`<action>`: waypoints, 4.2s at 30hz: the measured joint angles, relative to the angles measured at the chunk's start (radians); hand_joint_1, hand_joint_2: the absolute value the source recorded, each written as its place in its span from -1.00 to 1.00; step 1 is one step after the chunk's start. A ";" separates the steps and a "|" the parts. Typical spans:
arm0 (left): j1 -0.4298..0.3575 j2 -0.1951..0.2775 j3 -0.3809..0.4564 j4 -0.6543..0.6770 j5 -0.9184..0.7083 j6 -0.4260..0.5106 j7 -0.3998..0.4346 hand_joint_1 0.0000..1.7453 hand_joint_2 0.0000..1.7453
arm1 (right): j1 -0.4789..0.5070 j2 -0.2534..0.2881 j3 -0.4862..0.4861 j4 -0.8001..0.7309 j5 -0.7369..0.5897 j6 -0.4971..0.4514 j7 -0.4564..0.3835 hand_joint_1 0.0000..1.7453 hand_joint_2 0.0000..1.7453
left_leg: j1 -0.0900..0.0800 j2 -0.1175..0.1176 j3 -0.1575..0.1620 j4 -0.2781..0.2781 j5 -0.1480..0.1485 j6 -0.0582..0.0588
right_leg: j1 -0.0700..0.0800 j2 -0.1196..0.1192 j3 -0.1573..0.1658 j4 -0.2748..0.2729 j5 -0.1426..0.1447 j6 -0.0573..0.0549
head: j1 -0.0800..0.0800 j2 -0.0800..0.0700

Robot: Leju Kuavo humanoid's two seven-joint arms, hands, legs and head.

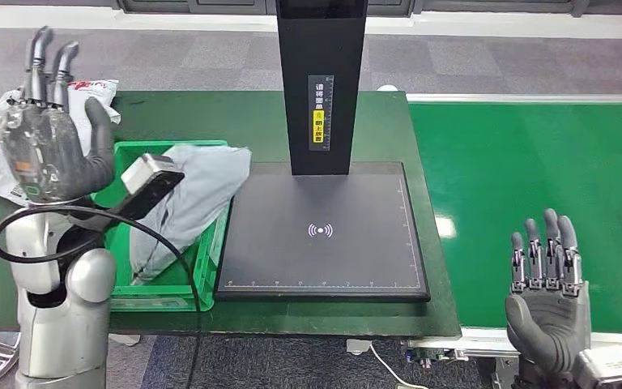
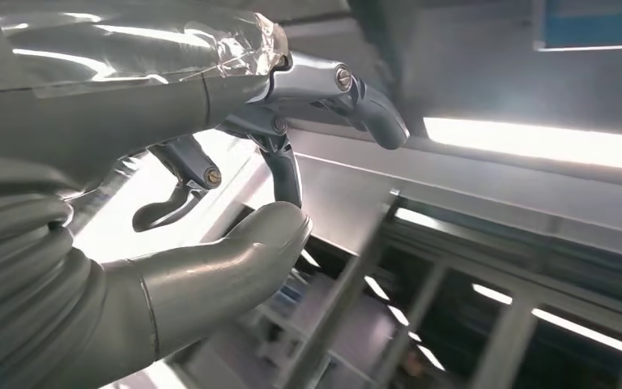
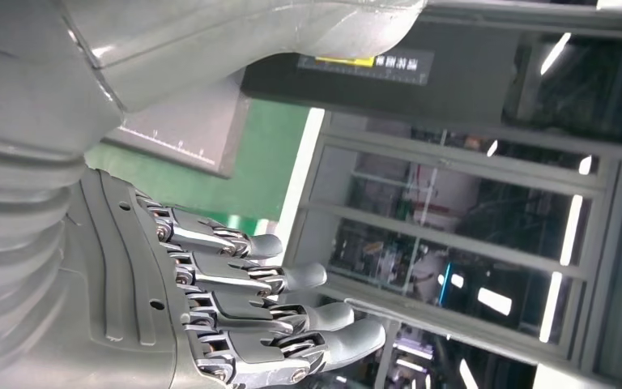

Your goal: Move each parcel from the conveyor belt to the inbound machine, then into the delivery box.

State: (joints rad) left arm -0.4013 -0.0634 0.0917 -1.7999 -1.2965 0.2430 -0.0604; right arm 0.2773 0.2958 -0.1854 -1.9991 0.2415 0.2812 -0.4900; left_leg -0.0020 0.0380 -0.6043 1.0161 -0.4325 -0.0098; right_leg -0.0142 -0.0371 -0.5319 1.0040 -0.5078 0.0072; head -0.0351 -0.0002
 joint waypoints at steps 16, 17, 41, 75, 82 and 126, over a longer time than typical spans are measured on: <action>-0.088 0.158 0.180 0.372 -0.080 -0.037 0.027 1.00 1.00 | -0.017 0.006 -0.018 0.004 -0.013 0.029 0.018 -1.00 1.00 | 0.002 0.001 0.000 0.000 0.002 -0.003 | 0.002 0.001 -0.002 0.000 0.002 -0.002 | 0.000 0.000; -0.088 0.158 0.180 0.372 -0.080 -0.037 0.027 1.00 1.00 | -0.017 0.006 -0.018 0.004 -0.013 0.029 0.018 -1.00 1.00 | 0.002 0.001 0.000 0.000 0.002 -0.003 | 0.002 0.001 -0.002 0.000 0.002 -0.002 | 0.000 0.000; 0.260 -0.153 -0.032 0.156 1.704 -0.970 -0.378 -1.00 1.00 | -0.214 -0.118 -0.007 0.247 0.891 -0.495 0.418 -1.00 1.00 | -0.002 0.000 -0.004 0.001 0.001 0.000 | 0.000 0.000 -0.003 0.000 0.003 0.000 | 0.000 0.000; 0.457 -0.133 -0.255 0.112 1.416 -0.926 -0.518 -1.00 1.00 | -0.359 -0.346 -0.142 0.483 1.217 -0.596 0.649 -1.00 1.00 | -0.001 -0.002 -0.004 0.002 0.002 0.002 | -0.001 -0.001 -0.003 -0.001 0.005 0.002 | 0.000 0.000; 0.471 -0.120 -0.272 0.117 1.361 -0.876 -0.554 -1.00 1.00 | -0.389 -0.355 -0.175 0.524 1.258 -0.568 0.661 -1.00 1.00 | -0.001 -0.002 -0.004 0.002 0.002 0.002 | -0.001 -0.001 -0.003 -0.001 0.005 0.002 | 0.000 0.000; 0.465 -0.113 -0.311 0.133 1.254 -0.807 -0.529 -1.00 1.00 | -0.648 -0.571 -0.354 1.460 1.285 -0.679 0.697 -1.00 1.00 | -0.002 -0.002 -0.004 0.002 0.002 0.002 | -0.002 -0.001 -0.003 -0.001 0.005 0.003 | 0.000 0.000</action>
State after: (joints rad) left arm 0.0632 -0.1764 -0.2196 -1.6670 -0.0425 -0.5641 -0.5889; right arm -0.3712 -0.2750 -0.5395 -0.5388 1.5267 -0.3980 0.2068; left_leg -0.0038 0.0357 -0.6087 1.0179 -0.4301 -0.0076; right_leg -0.0161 -0.0380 -0.5351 1.0033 -0.5025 0.0105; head -0.0347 -0.0001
